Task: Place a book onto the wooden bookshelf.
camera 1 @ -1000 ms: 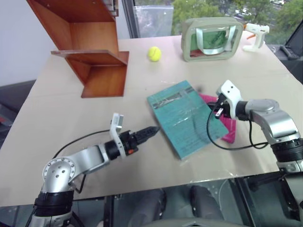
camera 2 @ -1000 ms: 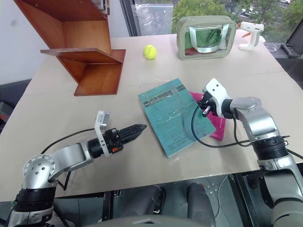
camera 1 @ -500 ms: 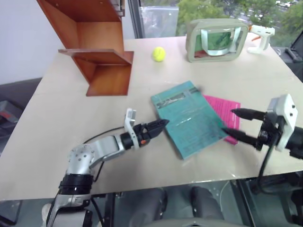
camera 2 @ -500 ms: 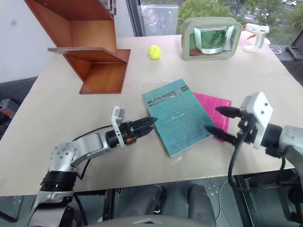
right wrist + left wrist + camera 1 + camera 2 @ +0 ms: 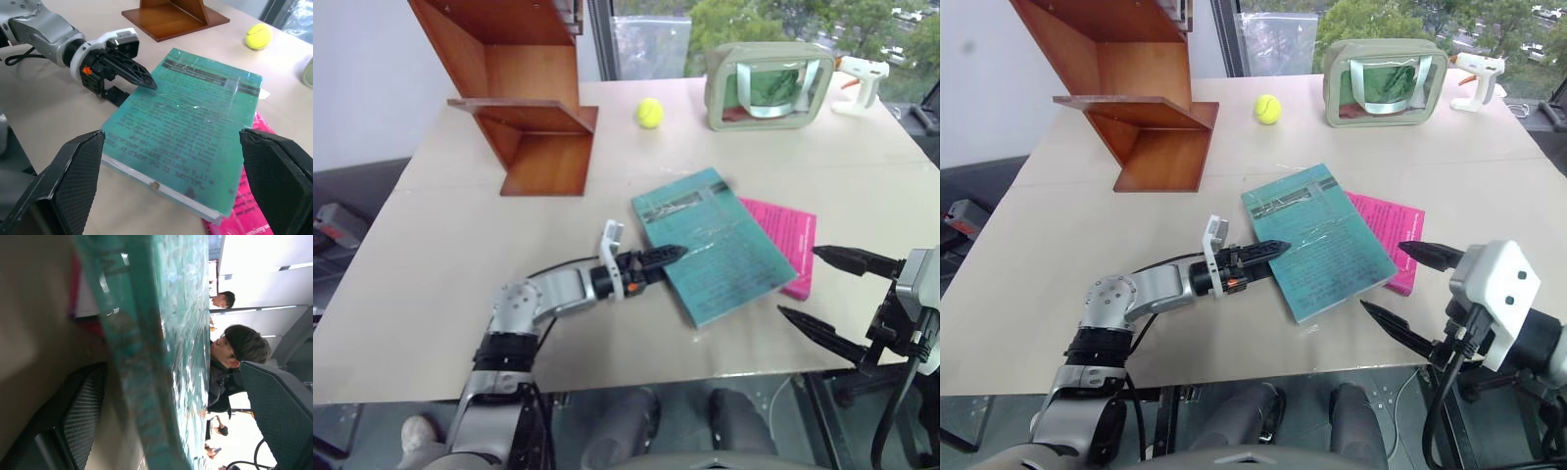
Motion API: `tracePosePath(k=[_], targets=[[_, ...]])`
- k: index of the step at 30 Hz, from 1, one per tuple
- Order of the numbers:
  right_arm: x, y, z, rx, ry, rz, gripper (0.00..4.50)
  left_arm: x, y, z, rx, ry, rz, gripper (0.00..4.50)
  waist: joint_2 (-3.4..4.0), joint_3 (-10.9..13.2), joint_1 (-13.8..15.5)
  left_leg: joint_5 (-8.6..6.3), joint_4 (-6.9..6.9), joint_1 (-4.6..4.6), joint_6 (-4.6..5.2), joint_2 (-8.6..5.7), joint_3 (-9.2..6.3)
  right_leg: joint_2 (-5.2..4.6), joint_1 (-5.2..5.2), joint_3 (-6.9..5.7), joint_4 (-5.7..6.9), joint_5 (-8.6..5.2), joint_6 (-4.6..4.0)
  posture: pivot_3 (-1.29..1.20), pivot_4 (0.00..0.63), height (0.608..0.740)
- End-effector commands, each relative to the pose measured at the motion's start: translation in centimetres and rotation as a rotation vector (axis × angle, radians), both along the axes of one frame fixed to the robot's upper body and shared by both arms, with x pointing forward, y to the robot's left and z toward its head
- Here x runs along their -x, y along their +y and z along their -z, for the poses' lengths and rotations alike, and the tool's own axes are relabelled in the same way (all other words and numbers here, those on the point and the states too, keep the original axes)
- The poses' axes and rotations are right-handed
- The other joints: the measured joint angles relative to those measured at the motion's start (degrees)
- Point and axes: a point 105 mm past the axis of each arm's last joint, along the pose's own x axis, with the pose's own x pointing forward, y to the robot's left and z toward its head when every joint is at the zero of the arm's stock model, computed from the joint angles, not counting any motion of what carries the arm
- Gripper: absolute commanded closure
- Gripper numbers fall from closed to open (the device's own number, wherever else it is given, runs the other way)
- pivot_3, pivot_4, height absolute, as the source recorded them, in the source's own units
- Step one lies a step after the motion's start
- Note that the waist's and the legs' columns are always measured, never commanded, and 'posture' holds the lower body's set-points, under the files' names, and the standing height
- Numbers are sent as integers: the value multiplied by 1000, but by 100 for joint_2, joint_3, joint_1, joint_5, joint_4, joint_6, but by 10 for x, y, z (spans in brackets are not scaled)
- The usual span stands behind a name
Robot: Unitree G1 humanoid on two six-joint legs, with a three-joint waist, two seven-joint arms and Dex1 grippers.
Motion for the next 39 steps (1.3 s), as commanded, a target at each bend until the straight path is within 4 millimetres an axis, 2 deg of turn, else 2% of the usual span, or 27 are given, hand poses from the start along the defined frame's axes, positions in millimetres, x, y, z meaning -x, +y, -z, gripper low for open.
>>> tracePosePath(k=[1, 10, 11, 13, 14, 17, 21, 22, 27, 29, 30, 33, 36, 38, 39], targets=[[3, 5, -10, 12, -64, -15, 13, -1, -7, -3, 22, -8, 20, 0, 0, 0, 0, 0, 0, 0, 0, 0, 0, 0, 0, 0, 0, 0, 0, 0, 150, 740], [0, 12, -12, 14, -90, -33, 13, -4, -13, -1, 40, -2, 6, 0, -7, -2, 1, 0, 0, 0, 0, 0, -2, 1, 2, -2, -1, -1, 1, 0, 150, 740], [-1, 13, -13, 12, -93, -36, 0, -5, -13, -1, 43, -2, -2, 504, -7, -2, 0, 0, 0, 2, 0, 0, -1, 1, 4, -2, -1, -1, 1, 0, 150, 740], [-3, 14, -13, 9, -97, -40, 0, -6, -13, -1, 45, 1, -12, 641, -11, 0, 4, 0, 0, 2, 0, 0, -2, 1, 4, -2, -1, -1, 2, 0, 150, 740], [-4, 15, -13, 4, -99, -48, 0, -6, -12, -1, 47, 1, -14, 1314, -11, 0, 4, 0, 0, 0, 0, 0, -6, 1, 3, -6, -2, -1, 1, 0, 150, 740], [-9, 17, -14, -8, -106, -60, 0, -4, -6, -5, 66, -5, -18, 2403, -11, 0, -9, 0, -1, -1, 0, 0, -5, 1, 2, -4, -3, -1, 2, 0, 150, 740], [-13, 16, -15, -16, -116, -64, 0, 3, 11, -24, 138, -36, -7, 4135, -16, 2, -24, 0, 0, 0, 0, 1, -7, 3, 2, -6, -3, -1, 2, 0, 150, 740], [-14, 16, -15, -18, -118, -65, 0, 6, 17, -29, 149, -49, 1, 4397, -16, 2, -24, 0, -1, -1, 0, 3, -8, 5, -1, -6, -3, -1, 1, 0, 150, 740], [-21, 13, -17, -34, -138, -65, 0, 19, 42, -58, 146, -145, 35, 4397, -23, 7, -18, 0, -2, -2, 0, 3, -10, 12, -3, -6, -2, -1, 1, 0, 150, 740], [-24, 11, -19, -46, -152, -64, 0, 18, 52, -73, 82, -237, 22, 4397, -26, 8, 0, 0, -1, -4, -1, 1, -13, 10, -3, -9, -2, -1, 1, 0, 150, 740], [-26, 11, -22, -63, -163, -66, 0, 15, 56, -88, 14, -353, 7, 4397, -28, 10, 4, 0, -1, -2, -1, -1, -13, 9, -1, -11, -3, -1, 0, 0, 150, 740], [-31, 11, -33, -118, -208, -77, 0, 9, 58, -138, -187, -751, 6, 4397, -52, 27, 1, 2, 0, -8, -5, -2, -15, 10, -2, -18, -2, 0, -1, 0, 150, 740], [-37, 11, -49, -176, -268, -88, 0, 7, 52, -186, -367, -1146, 58, 4397, -53, 31, -4, -10, -5, -10, -33, -1, -15, 7, 0, -22, -10, 0, -3, 0, 150, 740], [-41, 9, -60, -215, -307, -88, 0, 3, 45, -214, -557, -1481, 71, 4397, -50, 29, -6, -12, -11, -9, -31, -2, -15, 4, 4, -23, -25, 0, -3, 0, 150, 740], [-42, 8, -64, -230, -323, -87, 0, 0, 43, -222, -668, -1634, 81, 4397, -48, 28, -9, -11, -19, -9, -30, -2, -15, 3, 7, -24, -39, 1, -3, 0, 150, 740]])
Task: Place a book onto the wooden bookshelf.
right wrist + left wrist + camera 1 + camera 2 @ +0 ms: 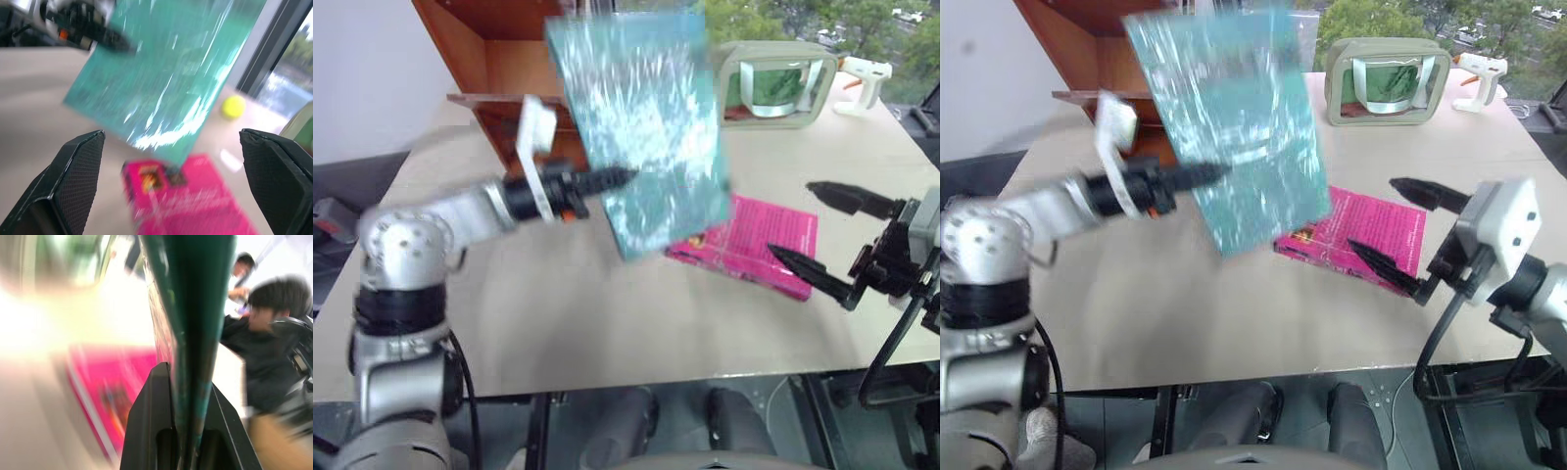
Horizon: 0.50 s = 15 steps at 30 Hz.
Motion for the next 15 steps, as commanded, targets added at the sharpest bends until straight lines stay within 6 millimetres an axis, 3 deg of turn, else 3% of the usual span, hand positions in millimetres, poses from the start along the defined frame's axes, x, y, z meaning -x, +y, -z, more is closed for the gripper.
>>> tracePosePath(k=[1, 4, 7, 10, 13, 15], targets=[[-1, -2, -18, -59, -74, -9, 0, -2, -11, -22, -281, -473, -10, 4397, 2, -1, -4, 0, -4, 0, 1, 1, -1, -2, 2, -1, -13, 0, 0, 0, 150, 740], [-3, -4, -29, -91, -115, -5, 0, -13, -11, -45, -544, -868, -60, 4397, -1, 3, -5, 14, -27, -1, 25, 2, -4, -3, -2, -3, -32, 0, -1, 0, 150, 740], [-7, -8, -32, -84, -141, 9, 0, -30, 12, -79, -775, -1028, -159, 4397, -7, 9, -27, 15, -39, -18, 27, 4, -16, -1, -19, -14, -44, 0, -1, 0, 150, 740], [-11, -13, -30, -67, -154, 36, 0, -33, 53, -99, -965, -966, -237, 4397, -5, 9, -153, 16, -37, -80, 28, 2, -16, 3, -85, -13, -33, 0, -1, 0, 150, 740], [-13, -14, -32, -76, -163, 34, 0, -37, 92, -123, -1112, -921, -394, 4397, -6, 12, -226, 15, -36, -84, 32, -2, -21, -4, -98, -54, -29, 0, -1, 0, 150, 740], [-16, -13, -32, -77, -165, 21, 0, -46, 117, -120, -1222, -826, -477, 4397, -5, 14, -261, 14, -30, -89, 33, -5, -26, -6, -98, -64, -30, 0, -1, 0, 150, 740]])
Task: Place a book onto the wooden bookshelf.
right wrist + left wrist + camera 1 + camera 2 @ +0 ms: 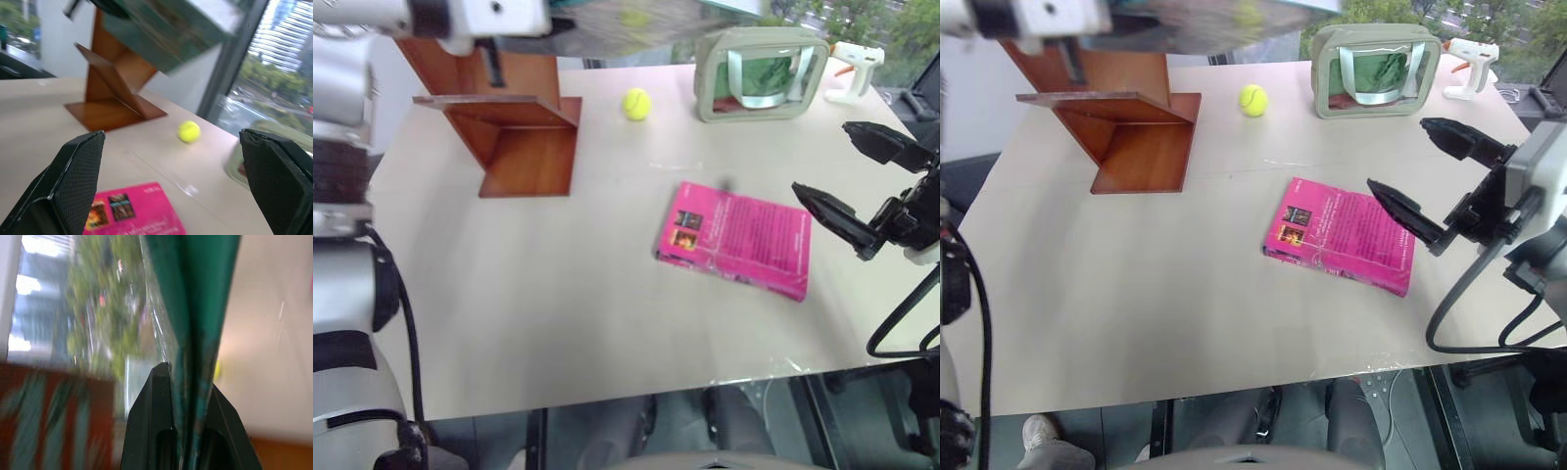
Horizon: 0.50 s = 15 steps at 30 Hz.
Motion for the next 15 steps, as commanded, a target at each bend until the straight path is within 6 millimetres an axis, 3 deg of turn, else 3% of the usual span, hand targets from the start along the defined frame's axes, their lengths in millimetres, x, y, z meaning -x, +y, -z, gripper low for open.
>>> tracePosePath(k=[1, 3, 6, 10, 15], targets=[[-1, 5, -8, 13, -67, -34, 0, -7, 50, -7, -98, 8, -253, 4397, 3, 1, -57, -1, 9, 0, 2, -2, -2, -1, 3, -3, 4, 0, 1, 0, 150, 740], [-8, 9, -12, 25, -90, -49, 0, -20, 74, 24, -150, 127, -383, 4397, 8, 1, -91, -1, 23, 5, 2, -3, 1, -1, 12, -2, 15, 0, 3, 0, 150, 740], [-14, 17, -19, 47, -135, -74, 0, -29, 94, 44, -189, 194, -508, 4397, 0, 15, -90, -1, 53, 10, 3, -4, 4, 2, 14, 0, 59, 0, 4, 0, 150, 740], [-17, 31, -37, 47, -201, -108, 0, -33, 106, 50, -212, 206, -597, 4397, -29, 41, -115, 1, 68, 6, 0, -1, 6, 3, 2, 1, 88, 0, 4, 0, 150, 740], [-17, 39, -39, 76, -208, -123, 0, -39, 109, 49, -196, 198, -622, 4397, -29, 41, -124, 0, 66, 6, 1, -1, 8, 0, -3, -7, 86, -1, 3, 0, 150, 740]])
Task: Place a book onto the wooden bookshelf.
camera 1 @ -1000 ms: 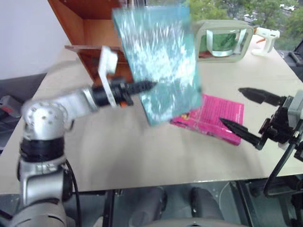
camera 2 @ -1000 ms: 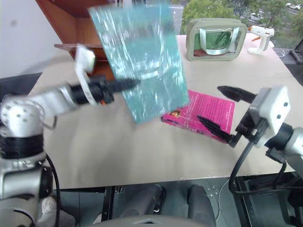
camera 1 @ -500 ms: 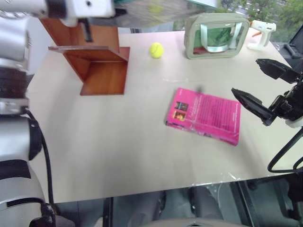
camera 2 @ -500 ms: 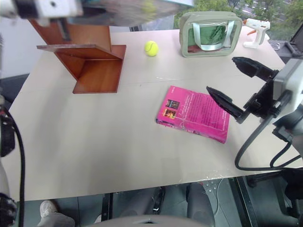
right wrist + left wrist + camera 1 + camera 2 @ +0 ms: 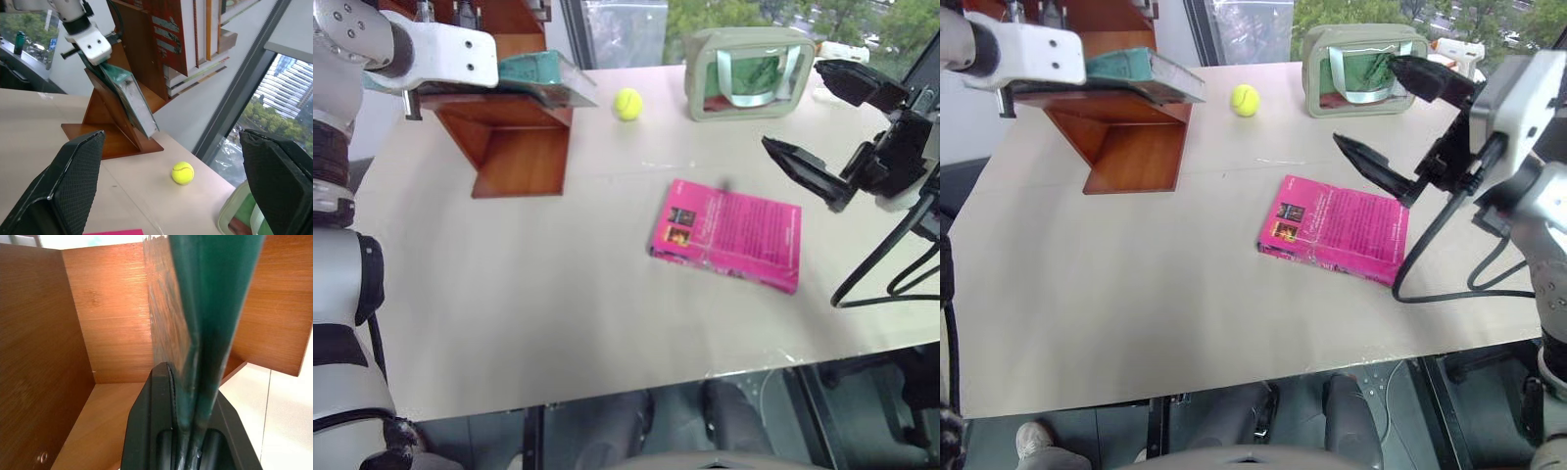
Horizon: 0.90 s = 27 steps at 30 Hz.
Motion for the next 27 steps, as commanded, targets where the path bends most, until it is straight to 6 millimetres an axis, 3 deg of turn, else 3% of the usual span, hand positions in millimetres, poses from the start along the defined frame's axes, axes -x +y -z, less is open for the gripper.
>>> tracePosePath(k=[1, 8, 12, 18, 25, 27], targets=[[4, 6, -3, 31, -26, -9, 0, 0, 14, -7, 20, -37, -65, 4397, 2, -1, -9, 0, -1, 0, 0, 0, 1, 0, -2, 1, 1, 0, 0, 0, 150, 740], [4, 13, 6, 90, 11, -57, 0, -8, 11, 0, 56, -32, -41, 4397, 5, -3, -7, 10, 2, 20, -17, 2, 3, 0, 2, 1, 37, 2, 1, 0, 150, 740], [7, 19, -7, 50, -12, -121, 0, -8, 9, -3, 86, -60, -20, 2897, 4, -2, -21, 14, 7, 24, -22, 3, 3, 1, 0, 2, 54, 2, 0, 0, 150, 740], [7, 33, -17, 4, -37, -203, 0, 0, 15, -13, 117, -124, -1, 119, 3, -2, -44, 13, 14, 12, -21, 2, -1, 0, -1, -1, 37, 2, -1, 0, 150, 740], [6, 36, -16, -14, -14, -237, 0, 30, 21, -25, 260, -177, 83, 119, 3, -2, -121, 9, 13, -13, -14, -1, -9, -7, -16, -17, 20, 2, -2, 0, 150, 740], [5, 37, -16, -31, 4, -252, 0, 46, 9, -26, 418, -159, 167, 119, 6, -3, -145, 9, 12, -12, -14, -1, -10, -8, -16, -20, 19, 2, -3, 0, 150, 740]])
